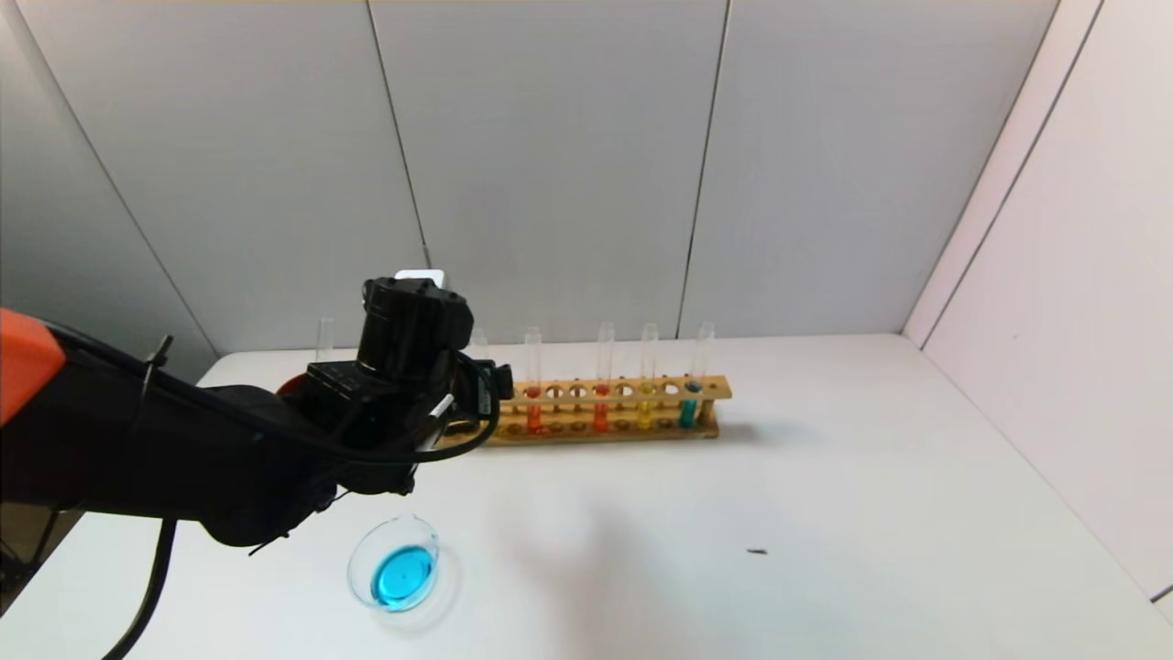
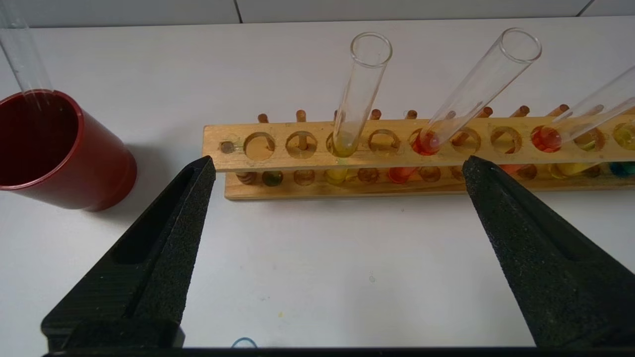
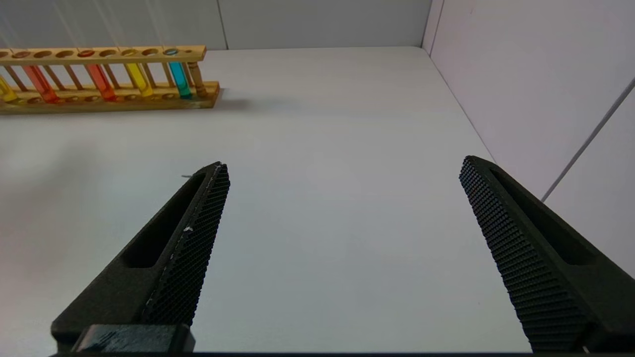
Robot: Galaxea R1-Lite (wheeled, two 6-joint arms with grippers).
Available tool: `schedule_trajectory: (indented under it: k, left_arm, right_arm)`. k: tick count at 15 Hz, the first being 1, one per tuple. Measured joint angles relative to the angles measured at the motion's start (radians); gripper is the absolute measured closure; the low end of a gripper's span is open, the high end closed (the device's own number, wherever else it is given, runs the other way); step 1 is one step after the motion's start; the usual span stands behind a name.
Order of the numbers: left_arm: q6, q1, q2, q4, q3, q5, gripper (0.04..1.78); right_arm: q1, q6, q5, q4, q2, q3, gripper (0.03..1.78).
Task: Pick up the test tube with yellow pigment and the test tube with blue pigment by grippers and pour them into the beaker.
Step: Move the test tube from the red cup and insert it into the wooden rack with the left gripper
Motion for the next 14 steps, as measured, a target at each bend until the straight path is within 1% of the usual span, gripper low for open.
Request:
schedule_trajectory:
  k: [6,10,14]
  left_arm:
    - [0.021,0.045,0.107,0.009,-0.117,-0.002,0.07]
    - [0.026,0.063,0.159,0.005,-0.169,-0.012,0.07]
    - [0.026,0.065,0.190,0.005,-0.187,-0.012,0.07]
  right_arm:
    - [0.000,0.000,0.000,0.000,0.000,0.000,0.11]
    - [0.000,0.000,0.000,0.000,0.000,0.000,0.11]
    - [0.000,0.000,0.001,0.000,0.000,0.000,0.11]
